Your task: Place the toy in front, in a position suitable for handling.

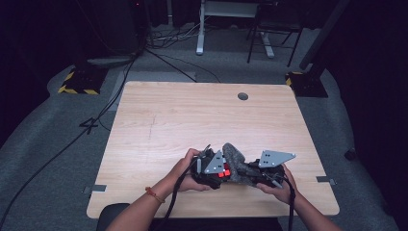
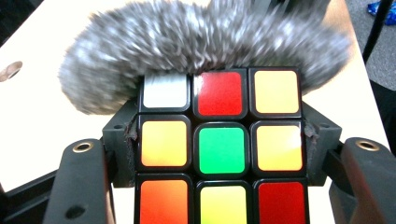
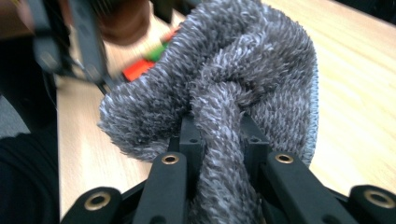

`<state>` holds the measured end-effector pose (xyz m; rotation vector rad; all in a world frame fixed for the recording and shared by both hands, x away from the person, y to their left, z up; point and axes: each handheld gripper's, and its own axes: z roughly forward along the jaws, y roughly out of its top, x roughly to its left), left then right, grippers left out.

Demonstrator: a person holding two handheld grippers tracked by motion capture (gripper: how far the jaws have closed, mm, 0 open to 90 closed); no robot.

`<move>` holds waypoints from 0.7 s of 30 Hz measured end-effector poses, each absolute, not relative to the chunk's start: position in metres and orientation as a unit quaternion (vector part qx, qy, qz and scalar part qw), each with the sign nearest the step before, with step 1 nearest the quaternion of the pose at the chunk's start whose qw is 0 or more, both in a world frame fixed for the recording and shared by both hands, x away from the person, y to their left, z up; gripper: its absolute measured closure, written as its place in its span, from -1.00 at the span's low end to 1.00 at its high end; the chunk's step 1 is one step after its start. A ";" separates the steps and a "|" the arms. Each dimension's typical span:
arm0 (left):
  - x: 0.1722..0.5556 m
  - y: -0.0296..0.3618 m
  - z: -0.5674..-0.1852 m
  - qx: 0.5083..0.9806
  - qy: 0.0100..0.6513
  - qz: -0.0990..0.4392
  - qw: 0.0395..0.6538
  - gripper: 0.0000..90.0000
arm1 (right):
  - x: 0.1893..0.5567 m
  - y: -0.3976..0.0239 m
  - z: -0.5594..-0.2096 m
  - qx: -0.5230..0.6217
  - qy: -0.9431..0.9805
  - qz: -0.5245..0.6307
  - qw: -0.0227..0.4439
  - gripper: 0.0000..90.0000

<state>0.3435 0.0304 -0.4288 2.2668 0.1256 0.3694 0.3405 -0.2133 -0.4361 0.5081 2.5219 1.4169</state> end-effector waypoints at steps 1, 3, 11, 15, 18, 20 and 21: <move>0.344 0.032 -0.428 0.899 0.049 0.150 0.409 -0.26 | 0.341 -0.213 -0.439 0.175 0.856 0.475 0.100 0.71; 0.344 0.034 -0.426 0.896 0.054 0.151 0.414 -0.26 | 0.344 -0.213 -0.443 0.178 0.863 0.462 0.102 0.71; 0.345 0.034 -0.427 0.897 0.057 0.148 0.413 -0.26 | 0.346 -0.215 -0.443 0.180 0.858 0.472 0.087 0.71; 0.342 0.027 -0.431 0.902 0.046 0.144 0.404 -0.26 | 0.335 -0.211 -0.428 0.156 0.849 0.495 0.102 0.71; 0.343 0.028 -0.431 0.898 0.049 0.142 0.413 -0.26 | 0.334 -0.211 -0.427 0.155 0.850 0.491 0.113 0.71; 0.343 0.029 -0.430 0.896 0.050 0.145 0.417 -0.26 | 0.336 -0.211 -0.429 0.160 0.853 0.482 0.117 0.71; 0.343 0.030 -0.429 0.895 0.050 0.147 0.418 -0.26 | 0.337 -0.211 -0.432 0.164 0.857 0.473 0.119 0.71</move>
